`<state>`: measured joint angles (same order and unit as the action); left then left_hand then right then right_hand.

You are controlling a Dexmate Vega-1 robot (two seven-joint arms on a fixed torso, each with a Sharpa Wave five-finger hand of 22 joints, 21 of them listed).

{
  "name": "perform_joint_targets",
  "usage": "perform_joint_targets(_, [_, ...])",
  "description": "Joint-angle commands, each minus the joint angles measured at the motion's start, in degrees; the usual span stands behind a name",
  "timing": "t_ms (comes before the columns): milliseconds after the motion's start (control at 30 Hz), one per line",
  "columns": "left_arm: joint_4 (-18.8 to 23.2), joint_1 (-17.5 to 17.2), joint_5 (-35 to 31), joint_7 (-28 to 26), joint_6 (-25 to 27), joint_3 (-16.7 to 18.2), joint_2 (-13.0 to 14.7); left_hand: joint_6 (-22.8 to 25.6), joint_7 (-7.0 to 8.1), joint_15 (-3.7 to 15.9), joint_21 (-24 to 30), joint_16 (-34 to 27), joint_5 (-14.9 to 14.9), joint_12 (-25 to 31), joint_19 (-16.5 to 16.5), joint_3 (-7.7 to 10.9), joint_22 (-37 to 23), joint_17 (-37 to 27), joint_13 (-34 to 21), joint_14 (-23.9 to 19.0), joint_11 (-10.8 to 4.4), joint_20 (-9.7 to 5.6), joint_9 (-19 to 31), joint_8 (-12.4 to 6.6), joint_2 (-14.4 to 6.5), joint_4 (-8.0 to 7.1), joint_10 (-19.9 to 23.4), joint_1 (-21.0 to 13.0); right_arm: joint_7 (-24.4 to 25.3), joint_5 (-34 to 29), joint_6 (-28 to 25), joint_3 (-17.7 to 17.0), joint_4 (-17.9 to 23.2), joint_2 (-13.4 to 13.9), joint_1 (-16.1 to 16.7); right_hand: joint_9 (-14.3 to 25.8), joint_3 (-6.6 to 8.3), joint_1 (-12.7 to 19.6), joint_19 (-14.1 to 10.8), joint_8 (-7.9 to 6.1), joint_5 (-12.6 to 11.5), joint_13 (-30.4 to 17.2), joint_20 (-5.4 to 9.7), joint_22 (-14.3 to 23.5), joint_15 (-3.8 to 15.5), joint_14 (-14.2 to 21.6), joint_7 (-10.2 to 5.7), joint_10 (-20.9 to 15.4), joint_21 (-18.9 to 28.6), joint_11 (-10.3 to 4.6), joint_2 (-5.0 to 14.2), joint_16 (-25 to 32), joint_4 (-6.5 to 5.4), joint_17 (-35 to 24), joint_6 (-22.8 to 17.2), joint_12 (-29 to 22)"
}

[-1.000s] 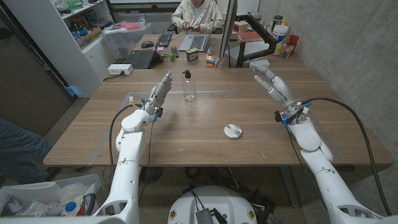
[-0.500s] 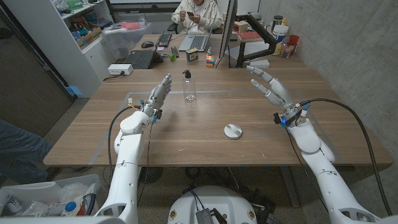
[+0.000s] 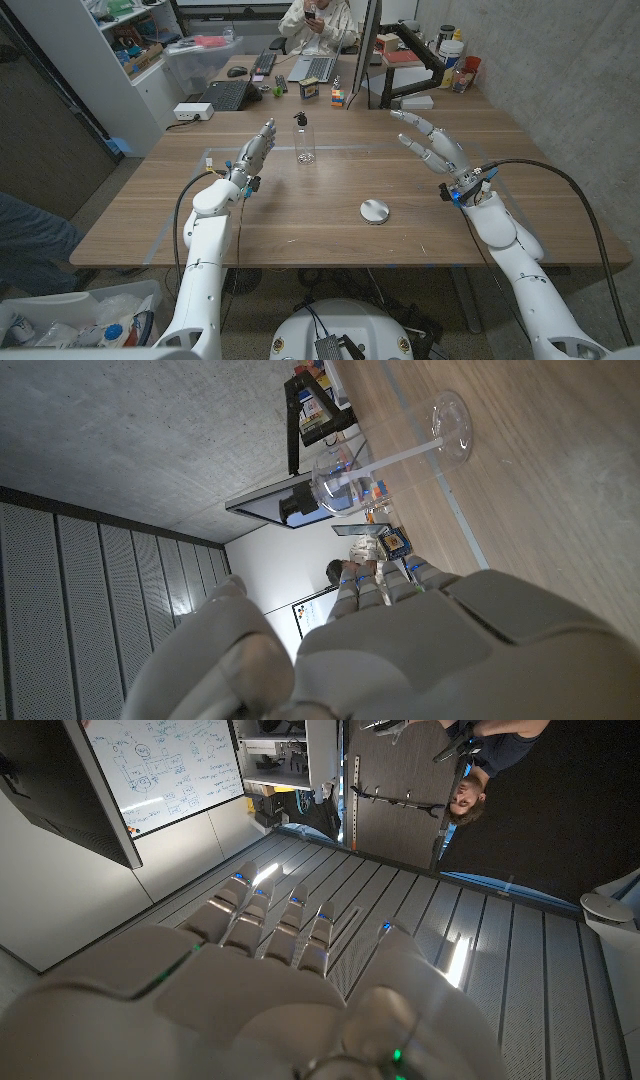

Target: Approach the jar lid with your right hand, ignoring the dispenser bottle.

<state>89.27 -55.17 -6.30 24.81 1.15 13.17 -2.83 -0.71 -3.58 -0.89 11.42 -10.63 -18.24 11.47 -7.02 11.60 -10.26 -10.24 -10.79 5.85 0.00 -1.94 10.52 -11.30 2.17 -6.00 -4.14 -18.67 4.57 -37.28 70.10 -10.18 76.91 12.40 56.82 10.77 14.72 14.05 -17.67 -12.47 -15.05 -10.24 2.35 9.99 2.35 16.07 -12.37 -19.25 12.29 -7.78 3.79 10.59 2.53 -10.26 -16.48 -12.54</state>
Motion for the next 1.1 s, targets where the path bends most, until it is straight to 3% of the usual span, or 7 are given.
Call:
perform_joint_targets(33, [-0.02, 0.17, 0.43, 0.15, -0.41, 0.16, 0.10, 0.42, -0.10, -0.05, 0.02, -0.10, -0.16, 0.11, -0.35, -0.27, -0.10, -0.31, -0.09, 0.54, -0.16, -0.61, 0.25, -0.15, -0.73, 0.07, -0.29, -0.13, 3.32, -5.42, 0.73, 0.28, 1.62, 0.33, 0.26, 0.17, 0.15, -0.29, -0.25, 0.32, -0.35, -0.29, 1.63, 0.25, 4.43, 0.36, -0.25, -0.08, -0.18, -0.28, -0.44, -0.01, 0.19, -0.13, -0.24, -0.19])
perform_joint_targets(433, [-0.22, 0.36, 1.07, 0.47, -0.45, 0.59, 0.29, 0.45, -0.10, -0.09, 0.01, -0.12, -0.14, 0.09, -0.42, -0.38, -0.11, -0.32, -0.09, 0.55, -0.07, -0.51, 0.25, -0.15, -0.80, 0.08, -0.35, -0.16, 7.79, -10.54, -0.98, 2.36, 3.04, 1.89, 0.77, 0.19, 0.12, -0.36, -0.25, 0.41, -0.62, -0.29, 1.40, 0.28, 5.53, 0.55, -0.24, -0.14, -0.35, -0.58, -0.43, 0.05, 0.26, -0.14, -0.51, -0.13])
perform_joint_targets(1100, [-0.28, 0.48, 1.54, 0.84, -0.25, 1.17, 0.63, 0.56, -0.03, -0.12, 0.03, -0.14, -0.11, 0.12, -0.45, -0.53, -0.12, -0.32, -0.09, 0.53, -0.09, -0.50, 0.26, -0.17, -0.89, 0.10, -0.29, -0.22, 16.74, -15.52, -6.25, 8.37, 5.70, 8.73, 1.10, 0.21, 0.10, -0.39, -0.23, 0.42, -0.93, -0.29, 1.32, 0.30, 5.48, 0.51, -0.25, -0.46, -0.51, -1.18, -0.43, 0.01, 0.39, -0.14, -1.07, -0.16])
